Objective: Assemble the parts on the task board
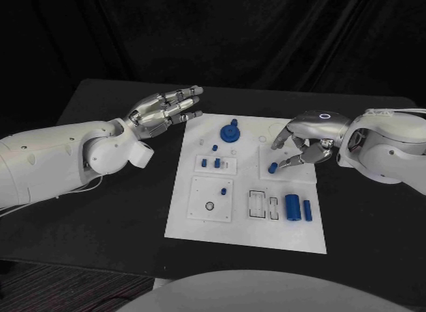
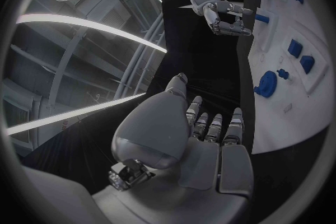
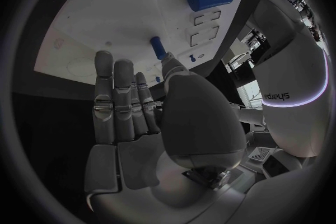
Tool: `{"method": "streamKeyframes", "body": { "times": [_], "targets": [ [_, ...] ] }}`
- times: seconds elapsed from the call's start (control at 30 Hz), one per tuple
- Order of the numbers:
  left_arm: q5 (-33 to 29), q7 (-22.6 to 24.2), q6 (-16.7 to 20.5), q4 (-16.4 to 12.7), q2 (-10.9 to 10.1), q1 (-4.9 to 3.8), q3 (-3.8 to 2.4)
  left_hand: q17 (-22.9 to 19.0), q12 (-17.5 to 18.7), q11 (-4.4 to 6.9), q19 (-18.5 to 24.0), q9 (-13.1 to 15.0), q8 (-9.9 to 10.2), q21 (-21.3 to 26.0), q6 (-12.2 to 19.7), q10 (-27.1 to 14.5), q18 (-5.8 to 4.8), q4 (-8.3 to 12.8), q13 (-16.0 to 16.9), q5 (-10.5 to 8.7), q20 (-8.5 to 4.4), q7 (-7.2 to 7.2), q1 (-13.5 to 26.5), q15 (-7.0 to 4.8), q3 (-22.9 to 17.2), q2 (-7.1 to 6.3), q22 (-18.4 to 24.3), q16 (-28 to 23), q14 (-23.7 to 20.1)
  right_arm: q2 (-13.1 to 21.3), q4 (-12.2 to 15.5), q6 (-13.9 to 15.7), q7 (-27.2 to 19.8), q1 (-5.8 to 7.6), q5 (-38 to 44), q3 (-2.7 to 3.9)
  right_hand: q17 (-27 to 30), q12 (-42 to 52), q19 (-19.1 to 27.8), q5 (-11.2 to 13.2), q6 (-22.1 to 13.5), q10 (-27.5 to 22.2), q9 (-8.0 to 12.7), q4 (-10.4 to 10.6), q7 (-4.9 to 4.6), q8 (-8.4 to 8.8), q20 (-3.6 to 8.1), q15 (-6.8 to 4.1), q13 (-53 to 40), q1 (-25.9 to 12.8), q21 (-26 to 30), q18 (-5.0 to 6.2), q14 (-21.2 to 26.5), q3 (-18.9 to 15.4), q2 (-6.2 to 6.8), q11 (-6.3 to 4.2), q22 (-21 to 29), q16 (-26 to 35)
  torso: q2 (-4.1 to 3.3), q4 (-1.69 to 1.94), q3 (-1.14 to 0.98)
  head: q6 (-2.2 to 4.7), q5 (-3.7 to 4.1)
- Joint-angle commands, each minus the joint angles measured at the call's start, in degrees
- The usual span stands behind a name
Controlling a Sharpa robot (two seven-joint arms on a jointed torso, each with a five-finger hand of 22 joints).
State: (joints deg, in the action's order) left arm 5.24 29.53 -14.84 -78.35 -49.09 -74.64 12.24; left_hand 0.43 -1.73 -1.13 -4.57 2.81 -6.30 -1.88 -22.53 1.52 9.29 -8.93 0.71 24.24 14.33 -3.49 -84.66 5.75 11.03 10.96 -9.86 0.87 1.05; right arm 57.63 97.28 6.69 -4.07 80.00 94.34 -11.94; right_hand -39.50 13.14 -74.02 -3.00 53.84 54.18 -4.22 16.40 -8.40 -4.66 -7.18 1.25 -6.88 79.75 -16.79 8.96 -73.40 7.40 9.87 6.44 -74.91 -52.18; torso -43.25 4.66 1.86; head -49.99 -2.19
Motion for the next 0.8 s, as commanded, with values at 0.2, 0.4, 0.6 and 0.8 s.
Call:
{"method": "streamKeyframes", "body": {
  "times": [0.2,0.4,0.6,0.8],
  "targets": [
    [0.03,0.85,-0.45,-0.03,0.1,0.15,-0.05,0.06,-0.29,-0.46,-0.15,0.0,-0.2,-0.28,0.08,0.21,1.06,-0.09,0.08,0.26,0.12,-0.15,0.21,0.35,0.01,0.54,0.08,0.19,-0.07,-0.27,-0.24,-3.25,0.06,-1.27,0.59,0.03,-0.17,-0.69,-0.52,0.01,0.59,1.53,-0.05,-0.14,0.1,-0.15,-0.16,0.32,0.58,1.93,-0.13,0.72,-0.34,0.74,-0.6,-0.13,-1.61,0.09,0.13,-0.16,0.07,-0.01,-0.18],
    [0.03,0.94,-0.44,0.04,0.08,0.2,-0.05,0.06,-0.31,-0.49,-0.15,-0.02,-0.16,-0.28,0.21,0.22,1.06,-0.14,0.08,0.26,0.13,-0.16,0.29,0.37,0.06,0.52,0.09,0.19,-0.07,-0.78,-0.59,-3.67,-0.15,-1.93,0.6,0.03,0.04,-1.31,-0.66,-0.28,0.29,2.18,0.07,-0.52,0.17,0.18,-0.14,0.3,1.12,3.33,0.2,0.77,-0.31,1.14,-1.13,-0.16,-1.64,0.28,0.13,-0.02,0.06,-0.01,-0.02],
    [0.03,0.82,-0.64,0.13,0.18,0.26,-0.05,0.06,-0.35,-0.51,-0.15,-0.03,-0.16,-0.28,0.24,0.25,1.06,-0.18,0.09,0.27,0.14,-0.17,0.34,0.38,0.08,0.55,0.11,0.19,-0.07,-1.5,-1.03,-3.62,-0.21,-2.47,0.6,0.03,0.07,-2.47,-0.92,-4.9,0.34,3.62,0.12,-2.35,0.14,0.42,0.02,0.13,2.21,6.63,0.68,0.78,-0.36,2.4,-2.45,-0.25,-1.85,0.34,0.13,-0.01,0.11,-0.01,-0.32],
    [0.03,0.63,-0.85,0.23,0.28,0.34,-0.05,0.06,-0.4,-0.55,-0.16,-0.01,-0.22,-0.29,0.08,0.3,1.06,-0.21,0.11,0.29,0.15,-0.19,0.36,0.39,0.07,0.62,0.11,0.21,-0.06,-2.07,-1.24,-2.96,-0.39,-2.73,0.6,0.03,-0.2,-2.67,-1.08,-5.66,0.57,4.45,0.09,-2.79,-0.06,0.37,0.12,0.03,2.5,7.24,0.53,0.76,-0.5,2.79,-2.79,-0.36,-2.01,0.12,0.13,-0.01,0.11,-0.01,-0.41]
  ]
}}
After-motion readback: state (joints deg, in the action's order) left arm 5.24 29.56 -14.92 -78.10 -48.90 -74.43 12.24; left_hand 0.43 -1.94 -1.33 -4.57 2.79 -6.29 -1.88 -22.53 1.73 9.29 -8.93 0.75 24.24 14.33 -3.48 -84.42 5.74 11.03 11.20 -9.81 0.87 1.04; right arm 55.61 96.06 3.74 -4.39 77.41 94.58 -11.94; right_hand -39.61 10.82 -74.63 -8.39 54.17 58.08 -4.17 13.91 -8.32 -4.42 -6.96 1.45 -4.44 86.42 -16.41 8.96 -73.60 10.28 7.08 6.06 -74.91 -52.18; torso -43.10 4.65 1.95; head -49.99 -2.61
